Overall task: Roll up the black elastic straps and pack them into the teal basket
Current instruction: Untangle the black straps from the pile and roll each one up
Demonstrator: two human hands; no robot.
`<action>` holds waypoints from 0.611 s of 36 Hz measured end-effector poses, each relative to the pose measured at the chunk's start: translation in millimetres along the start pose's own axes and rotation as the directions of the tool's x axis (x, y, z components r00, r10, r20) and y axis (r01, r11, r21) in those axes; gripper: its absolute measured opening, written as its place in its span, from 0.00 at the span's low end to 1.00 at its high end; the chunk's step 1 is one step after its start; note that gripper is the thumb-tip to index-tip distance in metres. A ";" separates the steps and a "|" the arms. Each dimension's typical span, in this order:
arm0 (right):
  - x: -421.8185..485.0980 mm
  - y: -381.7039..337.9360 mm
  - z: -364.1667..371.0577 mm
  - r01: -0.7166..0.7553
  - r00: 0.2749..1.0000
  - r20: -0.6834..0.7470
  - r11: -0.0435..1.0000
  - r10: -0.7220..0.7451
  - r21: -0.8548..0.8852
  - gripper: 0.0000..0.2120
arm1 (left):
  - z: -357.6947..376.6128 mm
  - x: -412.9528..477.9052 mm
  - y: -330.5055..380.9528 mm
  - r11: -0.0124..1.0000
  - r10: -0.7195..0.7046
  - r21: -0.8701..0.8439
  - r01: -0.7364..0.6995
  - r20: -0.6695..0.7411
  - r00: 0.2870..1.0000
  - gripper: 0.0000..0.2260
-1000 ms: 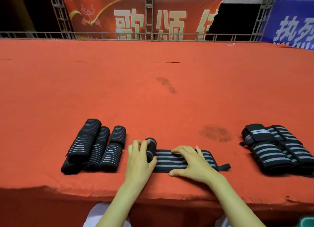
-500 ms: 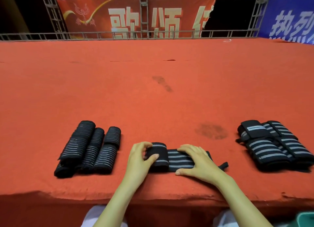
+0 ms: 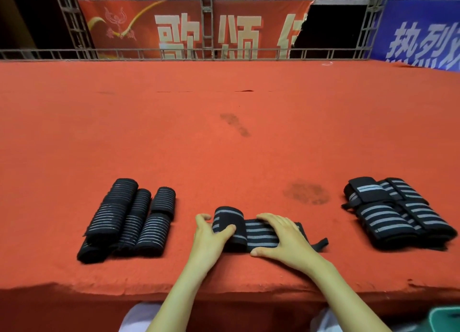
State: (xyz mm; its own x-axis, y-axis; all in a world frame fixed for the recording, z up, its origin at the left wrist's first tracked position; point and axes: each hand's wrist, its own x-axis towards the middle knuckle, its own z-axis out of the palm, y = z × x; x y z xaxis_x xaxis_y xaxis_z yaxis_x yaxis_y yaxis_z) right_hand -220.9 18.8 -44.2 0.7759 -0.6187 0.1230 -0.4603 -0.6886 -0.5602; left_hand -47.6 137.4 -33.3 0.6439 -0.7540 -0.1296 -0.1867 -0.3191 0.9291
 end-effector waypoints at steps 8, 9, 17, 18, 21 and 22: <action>25.4 -33.2 29.3 0.057 0.992 0.107 0.998 -0.060 0.032 0.39 | -33.8 -11.9 -2.9 0.935 0.268 0.303 -0.184 -0.267 0.926 0.22; 28.9 -35.9 31.8 0.068 0.991 0.110 0.997 -0.070 0.024 0.39 | -37.1 -12.0 -3.5 0.909 0.321 0.359 -0.210 -0.283 0.904 0.23; 29.7 -30.6 27.8 0.069 0.993 0.097 0.998 -0.070 0.014 0.40 | -30.2 -7.8 -8.5 0.690 0.559 0.631 -0.353 -0.155 0.815 0.23; 27.8 -27.4 25.6 0.065 0.994 0.089 0.998 -0.066 0.011 0.40 | -26.6 -7.3 -8.0 0.672 0.580 0.632 -0.386 -0.126 0.805 0.23; 21.8 -16.1 20.7 0.036 0.997 0.062 0.999 -0.038 0.032 0.41 | -16.7 -8.1 -4.1 0.669 0.610 0.560 -0.489 -0.039 0.792 0.23; 19.8 -12.1 19.8 0.032 0.999 0.042 0.998 -0.035 0.057 0.44 | -13.8 -9.7 -2.1 0.701 0.599 0.498 -0.511 -0.023 0.800 0.22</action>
State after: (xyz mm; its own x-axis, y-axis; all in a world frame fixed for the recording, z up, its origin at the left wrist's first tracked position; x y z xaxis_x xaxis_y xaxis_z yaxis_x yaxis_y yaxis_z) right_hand -191.4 22.3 -51.2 0.8088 -0.5782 0.1078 -0.4097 -0.6854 -0.6019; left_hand -43.2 153.3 -29.3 0.4206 -0.7813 0.4611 -0.8290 -0.1246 0.5452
